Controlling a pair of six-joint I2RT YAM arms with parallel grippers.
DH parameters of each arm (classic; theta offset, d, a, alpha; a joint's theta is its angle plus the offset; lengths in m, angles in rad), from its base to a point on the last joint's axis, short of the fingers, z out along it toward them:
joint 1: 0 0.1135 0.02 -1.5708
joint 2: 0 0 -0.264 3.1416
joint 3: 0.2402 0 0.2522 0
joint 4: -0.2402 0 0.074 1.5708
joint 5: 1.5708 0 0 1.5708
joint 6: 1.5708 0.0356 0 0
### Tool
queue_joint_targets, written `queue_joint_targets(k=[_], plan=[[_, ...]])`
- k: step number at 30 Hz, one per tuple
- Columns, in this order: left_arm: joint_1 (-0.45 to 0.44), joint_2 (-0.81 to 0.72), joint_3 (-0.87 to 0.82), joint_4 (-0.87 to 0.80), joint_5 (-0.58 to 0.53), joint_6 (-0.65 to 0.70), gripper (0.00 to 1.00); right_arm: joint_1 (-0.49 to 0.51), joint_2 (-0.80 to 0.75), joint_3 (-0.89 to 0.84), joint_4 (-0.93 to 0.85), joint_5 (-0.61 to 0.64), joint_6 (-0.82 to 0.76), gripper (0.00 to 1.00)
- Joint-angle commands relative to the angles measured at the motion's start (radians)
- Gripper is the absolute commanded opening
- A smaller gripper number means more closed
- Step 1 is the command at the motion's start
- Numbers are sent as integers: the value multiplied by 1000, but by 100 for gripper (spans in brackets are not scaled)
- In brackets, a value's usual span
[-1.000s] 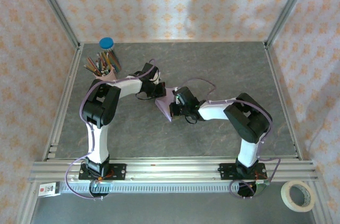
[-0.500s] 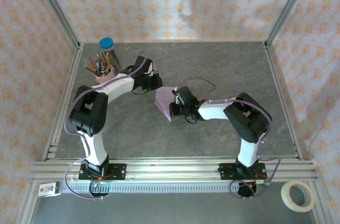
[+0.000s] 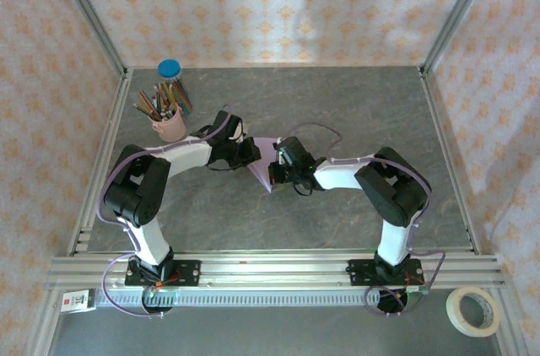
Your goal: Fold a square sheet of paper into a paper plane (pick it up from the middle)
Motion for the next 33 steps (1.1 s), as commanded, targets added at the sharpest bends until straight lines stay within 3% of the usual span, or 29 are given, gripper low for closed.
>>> queue_joint_targets(k=[1, 13, 21, 33], plan=[[-13, 12, -8, 8, -11, -22, 8, -7, 41, 5, -98, 18, -9, 0], [-28, 40, -28, -38, -54, -3, 8, -7, 52, 20, -120, 24, -14, 0], [-29, 38, -34, -81, -152, 5, 8, -7, 53, 21, -123, 26, -16, 0], [-30, 55, -36, -72, -153, 6, 8, -7, 51, 26, -120, 8, -14, 3]])
